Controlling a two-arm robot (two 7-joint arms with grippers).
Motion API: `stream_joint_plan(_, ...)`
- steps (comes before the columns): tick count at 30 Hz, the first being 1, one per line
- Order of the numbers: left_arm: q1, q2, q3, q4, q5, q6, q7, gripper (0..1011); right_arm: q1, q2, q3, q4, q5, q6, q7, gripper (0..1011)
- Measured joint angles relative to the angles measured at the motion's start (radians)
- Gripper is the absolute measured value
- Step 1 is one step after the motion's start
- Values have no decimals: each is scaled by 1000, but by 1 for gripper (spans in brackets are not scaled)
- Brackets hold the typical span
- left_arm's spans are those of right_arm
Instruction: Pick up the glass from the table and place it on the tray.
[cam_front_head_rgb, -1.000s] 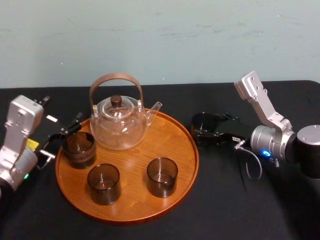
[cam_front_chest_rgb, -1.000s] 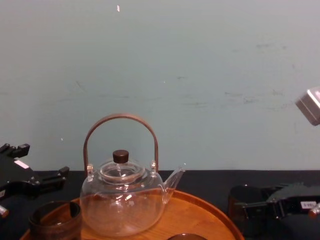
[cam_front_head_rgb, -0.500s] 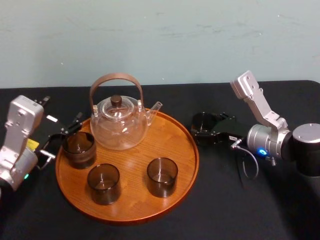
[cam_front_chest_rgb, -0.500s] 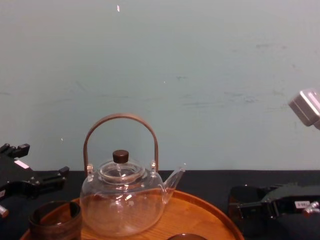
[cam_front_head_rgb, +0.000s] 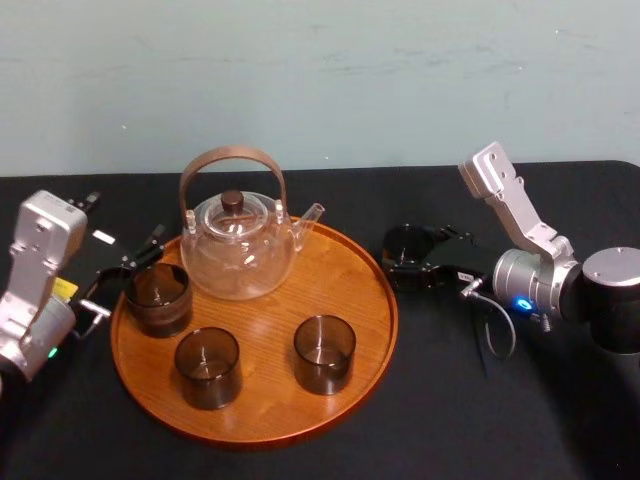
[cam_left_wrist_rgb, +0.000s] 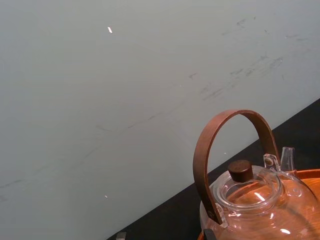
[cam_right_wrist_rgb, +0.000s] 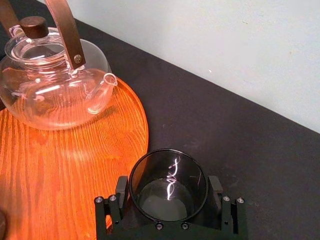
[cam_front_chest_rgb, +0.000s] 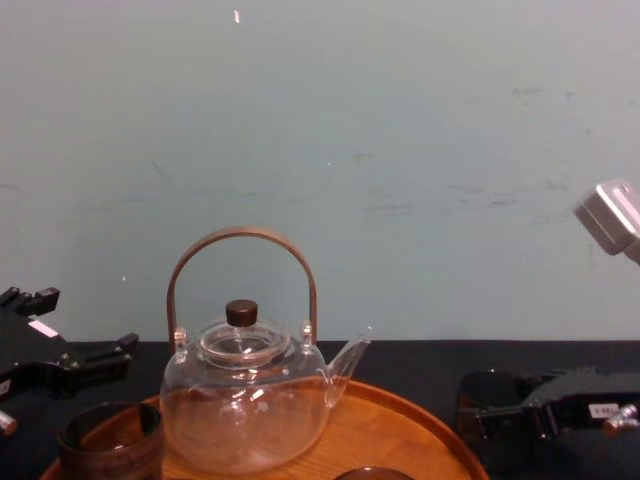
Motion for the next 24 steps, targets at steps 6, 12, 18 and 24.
stream_joint_plan(6, 0, 0, 0, 0, 0, 0, 0, 1002, 0, 0, 0, 0, 0, 0, 1, 944)
stream_joint_plan(12, 0, 0, 0, 0, 0, 0, 0, 1001, -1, 1, 0, -1, 1, 0, 1, 903)
stream_joint_plan(18, 0, 0, 0, 0, 0, 0, 0, 1001, -1, 1, 0, -1, 2, -1, 2, 902)
stream_joint_plan(24, 0, 0, 0, 0, 0, 0, 0, 1001, -1, 1, 0, -1, 3, -1, 2, 902)
